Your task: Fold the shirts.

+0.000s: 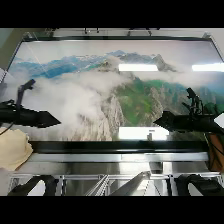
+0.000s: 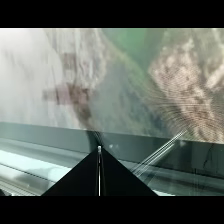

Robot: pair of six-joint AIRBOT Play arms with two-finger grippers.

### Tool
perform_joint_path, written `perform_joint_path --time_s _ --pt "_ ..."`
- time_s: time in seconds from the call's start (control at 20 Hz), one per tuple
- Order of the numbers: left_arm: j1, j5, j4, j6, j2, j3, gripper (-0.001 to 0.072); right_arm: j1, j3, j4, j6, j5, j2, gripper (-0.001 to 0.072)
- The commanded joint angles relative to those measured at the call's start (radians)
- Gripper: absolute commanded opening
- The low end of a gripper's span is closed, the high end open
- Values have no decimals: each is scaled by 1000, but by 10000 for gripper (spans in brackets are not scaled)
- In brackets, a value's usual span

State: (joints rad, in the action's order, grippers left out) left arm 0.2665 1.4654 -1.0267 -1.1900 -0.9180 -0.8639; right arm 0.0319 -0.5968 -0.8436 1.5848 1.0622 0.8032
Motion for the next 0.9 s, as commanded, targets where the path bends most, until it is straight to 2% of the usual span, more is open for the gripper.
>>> perform_joint_path --time_s 0.0,0.05,0.1,0.2,0.4,0.5,0.65,0.7,0.75,0.8,0.85 --pt "93 -261 -508 -293 183 -8 450 1 0 0 0 0 0 19" --pt "144 -326 -552 -357 219 20 705 1 0 0 0 0 -1 19" --pt "210 -363 -555 -390 247 51 706 1 0 0 0 0 -1 19" --pt "341 -364 -553 -380 264 111 706 1 0 0 0 0 -1 19" --pt "586 -317 -553 -249 172 227 706 1 0 0 0 0 2 19" --pt "638 -372 -552 -212 87 280 706 1 0 0 0 0 1 19" --pt "651 -461 -540 -214 -63 287 703 1 0 6 0 -9 1 19" --pt "639 -455 -541 -219 -113 260 651 1 0 11 0 -13 1 19" --pt "620 -430 -541 -232 -166 219 389 1 0 11 0 -10 1 19" --pt "596 -380 -541 -230 -210 170 -5 1 0 11 0 -11 1 19" --pt "565 -338 -530 -229 -249 113 11 1 0 11 0 -11 1 19"
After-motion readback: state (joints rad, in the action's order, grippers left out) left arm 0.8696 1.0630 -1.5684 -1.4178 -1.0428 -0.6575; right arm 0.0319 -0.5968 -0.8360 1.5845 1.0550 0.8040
